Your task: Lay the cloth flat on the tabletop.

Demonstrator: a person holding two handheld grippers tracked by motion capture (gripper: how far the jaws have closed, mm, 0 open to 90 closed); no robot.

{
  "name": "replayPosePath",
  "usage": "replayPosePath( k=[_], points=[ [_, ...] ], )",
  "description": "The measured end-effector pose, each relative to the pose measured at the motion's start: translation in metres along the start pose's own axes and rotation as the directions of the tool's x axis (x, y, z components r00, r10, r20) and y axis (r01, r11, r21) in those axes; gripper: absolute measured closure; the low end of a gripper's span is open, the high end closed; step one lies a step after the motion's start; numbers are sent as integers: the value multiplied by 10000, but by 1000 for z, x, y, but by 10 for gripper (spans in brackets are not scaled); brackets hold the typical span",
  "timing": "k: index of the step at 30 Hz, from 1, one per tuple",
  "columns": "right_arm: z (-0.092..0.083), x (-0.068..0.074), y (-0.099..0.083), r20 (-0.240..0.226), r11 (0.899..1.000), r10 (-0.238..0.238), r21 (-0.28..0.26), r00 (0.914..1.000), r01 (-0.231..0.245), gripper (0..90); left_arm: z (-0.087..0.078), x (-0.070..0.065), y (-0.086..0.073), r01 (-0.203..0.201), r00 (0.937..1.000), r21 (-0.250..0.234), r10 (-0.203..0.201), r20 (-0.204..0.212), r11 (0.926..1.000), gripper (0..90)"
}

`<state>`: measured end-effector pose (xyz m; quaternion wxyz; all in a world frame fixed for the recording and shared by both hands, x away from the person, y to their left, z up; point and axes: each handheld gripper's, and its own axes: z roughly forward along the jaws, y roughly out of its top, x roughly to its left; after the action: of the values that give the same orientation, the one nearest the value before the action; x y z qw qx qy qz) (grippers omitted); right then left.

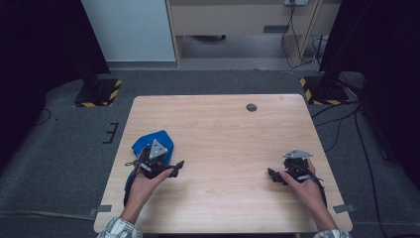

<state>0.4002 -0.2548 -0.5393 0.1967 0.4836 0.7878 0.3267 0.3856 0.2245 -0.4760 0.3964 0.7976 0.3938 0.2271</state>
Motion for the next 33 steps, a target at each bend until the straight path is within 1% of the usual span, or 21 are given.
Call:
replayPosePath(
  k=[4, 7, 9, 10, 12, 13, 15, 17, 19, 21, 25, 27, 30, 31, 33],
  points=[
    [0, 0, 0, 3, 10000, 0, -1, 10000, 0, 15, -8, 10, 0, 125, 9995, -101, -128, -305, 9999, 70],
    [0, 0, 0, 2, 10000, -2, 0, 10000, 2, 16, -15, 17, -1, 8, 9975, -183, -21, -710, 9998, 72],
    [0, 0, 0, -7, 10000, -12, 3, 10000, 12, 16, -18, 24, -4, 101, 9967, -265, -121, -797, 9996, 71],
    [0, 0, 0, -8, 10000, -8, 5, 10000, 8, 16, -19, 27, -5, 223, 9963, -293, -247, -827, 9993, 69],
    [0, 0, 0, 2, 10000, 2, 1, 10000, -2, 16, -21, 33, -9, 345, 9949, -260, -368, -943, 9991, 65],
    [0, 0, 0, -5, 10000, -10, 5, 10000, 10, 16, -21, 36, -10, 420, 9945, -208, -438, -951, 9989, 63],
    [0, 0, 0, 19, 10000, -14, -3, 10000, 14, 16, -20, 41, -16, 520, 9926, -42, -521, -1100, 9986, 59],
    [0, 0, 0, 43, 10000, -42, -28, 10000, 42, 17, -19, 45, -21, 540, 9893, 86, -524, -1361, 9985, 67],
    [0, 0, 0, 45, 10000, -32, -24, 10000, 32, 17, -18, 48, -25, 676, 9869, 96, -654, -1476, 9977, 72],
    [0, 0, 0, 46, 10000, -33, -23, 10000, 34, 17, -17, 52, -28, 744, 9843, 223, -698, -1622, 9970, 68],
    [0, 1, 0, 61, 10000, -20, -19, 10000, 20, 17, -12, 58, -39, 1037, 9824, 528, -940, -1613, 9932, 63],
    [0, 1, 0, 62, 10000, -21, -20, 10000, 21, 17, -6, 62, -45, 1117, 9839, 792, -990, -1488, 9906, 64],
    [0, 1, 0, 65, 10000, -9, -18, 10000, 9, 17, 4, 66, -53, 1267, 9860, 1300, -1105, -1250, 9834, 67],
    [0, 1, 0, 84, 10000, 3, -17, 10000, -3, 17, 7, 67, -56, 1359, 9856, 1428, -1192, -1200, 9804, 72],
    [-1, 2, -1, 127, 10000, 63, -37, 9999, -62, 17, 11, 67, -59, 1404, 9865, 1627, -1239, -1074, 9766, 101]
  ],
)
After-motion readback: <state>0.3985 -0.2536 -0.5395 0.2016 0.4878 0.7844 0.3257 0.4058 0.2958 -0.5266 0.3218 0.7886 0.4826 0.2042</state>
